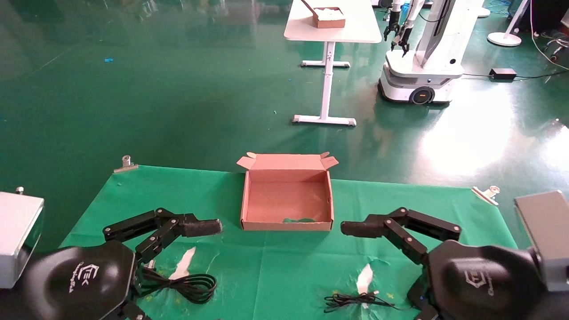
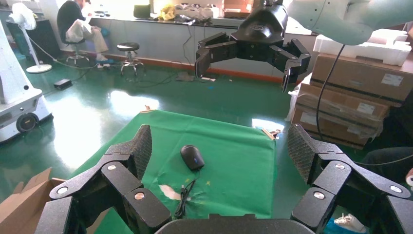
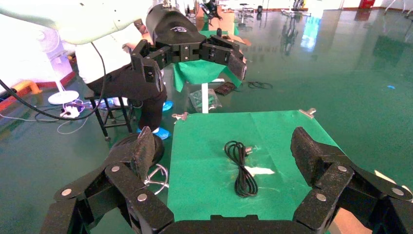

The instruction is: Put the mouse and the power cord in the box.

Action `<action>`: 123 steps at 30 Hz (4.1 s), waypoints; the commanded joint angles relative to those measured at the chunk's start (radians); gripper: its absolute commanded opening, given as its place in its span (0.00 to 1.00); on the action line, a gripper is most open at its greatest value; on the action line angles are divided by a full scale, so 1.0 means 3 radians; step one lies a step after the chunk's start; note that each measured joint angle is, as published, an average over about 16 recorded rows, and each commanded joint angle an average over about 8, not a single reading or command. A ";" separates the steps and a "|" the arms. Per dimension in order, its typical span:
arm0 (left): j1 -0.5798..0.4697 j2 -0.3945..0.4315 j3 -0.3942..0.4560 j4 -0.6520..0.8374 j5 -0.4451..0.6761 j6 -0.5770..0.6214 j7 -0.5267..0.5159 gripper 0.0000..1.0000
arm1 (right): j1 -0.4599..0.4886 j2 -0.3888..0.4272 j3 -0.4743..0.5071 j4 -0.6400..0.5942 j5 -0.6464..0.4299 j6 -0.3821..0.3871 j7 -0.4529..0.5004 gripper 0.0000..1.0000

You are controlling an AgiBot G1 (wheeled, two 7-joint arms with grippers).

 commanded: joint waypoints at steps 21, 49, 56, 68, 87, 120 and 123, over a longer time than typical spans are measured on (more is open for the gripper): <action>0.0000 0.0000 0.0000 0.0000 0.0000 0.0000 0.0000 1.00 | 0.0000 0.0000 0.0000 0.0000 0.0000 0.0000 0.0000 1.00; -0.0930 0.0180 0.0977 -0.0219 0.2505 -0.0047 -0.0814 1.00 | 0.0098 0.0160 -0.0354 0.0133 -0.1264 0.0251 -0.0104 1.00; -0.1279 0.0438 0.1296 -0.0223 0.3362 -0.0032 -0.1030 1.00 | 0.0246 0.0057 -0.0520 0.0163 -0.1808 0.0404 0.0013 1.00; -0.1317 0.0623 0.1504 -0.0160 0.3884 -0.0133 -0.0993 1.00 | 0.0237 0.0034 -0.0511 0.0097 -0.1807 0.0432 0.0020 1.00; -0.1224 0.1302 0.1962 0.0431 0.5264 -0.0763 -0.1236 1.00 | 0.0189 0.0112 -0.0478 0.0130 -0.1795 0.0490 0.0100 1.00; -0.1186 0.1417 0.2043 0.0499 0.5523 -0.0880 -0.1313 1.00 | 0.1053 -0.1134 -0.1431 -0.0593 -0.3690 0.0444 -0.0008 1.00; -0.1186 0.1417 0.2043 0.0499 0.5523 -0.0880 -0.1313 1.00 | 0.1136 -0.1302 -0.1515 -0.0836 -0.3841 0.0491 -0.0079 1.00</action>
